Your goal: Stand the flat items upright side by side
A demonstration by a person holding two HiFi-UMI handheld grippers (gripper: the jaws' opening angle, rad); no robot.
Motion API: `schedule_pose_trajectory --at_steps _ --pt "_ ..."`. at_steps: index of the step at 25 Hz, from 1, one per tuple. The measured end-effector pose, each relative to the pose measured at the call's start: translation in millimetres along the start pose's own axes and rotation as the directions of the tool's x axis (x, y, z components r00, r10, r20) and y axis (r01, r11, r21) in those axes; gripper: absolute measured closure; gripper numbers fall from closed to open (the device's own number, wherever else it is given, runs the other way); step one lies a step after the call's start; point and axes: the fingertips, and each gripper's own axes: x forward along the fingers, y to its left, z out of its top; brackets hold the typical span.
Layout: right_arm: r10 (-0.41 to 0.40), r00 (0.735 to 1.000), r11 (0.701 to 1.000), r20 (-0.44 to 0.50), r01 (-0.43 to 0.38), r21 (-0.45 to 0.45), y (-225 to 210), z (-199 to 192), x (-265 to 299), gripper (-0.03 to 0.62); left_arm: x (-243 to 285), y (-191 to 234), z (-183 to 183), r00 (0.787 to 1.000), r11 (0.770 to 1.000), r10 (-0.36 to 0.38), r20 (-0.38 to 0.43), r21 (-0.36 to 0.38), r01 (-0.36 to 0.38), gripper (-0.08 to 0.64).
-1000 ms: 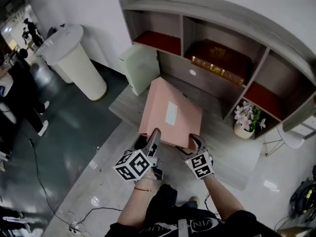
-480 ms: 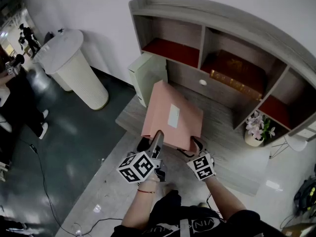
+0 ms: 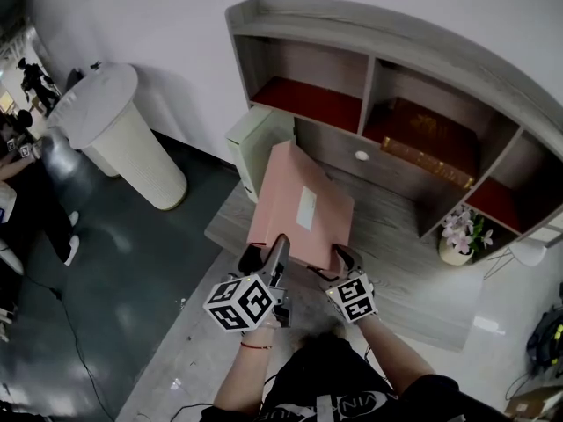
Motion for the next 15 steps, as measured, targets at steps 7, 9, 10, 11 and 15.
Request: schedule_pose_trajectory --at_steps 7,9,10,11,15 --pt "0.021 0.999 1.0 0.029 -0.022 0.022 -6.8 16.1 38.9 0.212 26.4 22.8 23.3 1.0 1.0 0.015 -0.015 0.013 -0.015 0.284" --pt "0.031 0.999 0.999 0.038 -0.032 0.025 -9.2 21.5 53.6 0.213 36.0 31.0 30.8 1.0 0.999 0.022 -0.02 0.023 -0.022 0.282" --pt "0.034 0.999 0.999 0.038 -0.036 0.033 -10.3 24.1 60.4 0.213 41.1 34.0 33.9 0.999 0.999 0.024 -0.024 0.033 -0.023 0.284" --pt "0.036 0.999 0.998 0.036 -0.037 0.044 -11.6 26.2 66.8 0.213 46.3 36.0 36.8 0.999 0.999 0.023 -0.028 0.047 -0.022 0.282" --pt "0.032 0.999 0.995 0.044 -0.036 0.094 -19.4 32.5 89.7 0.217 69.5 38.9 48.9 0.999 0.993 0.007 -0.049 0.117 -0.002 0.282"
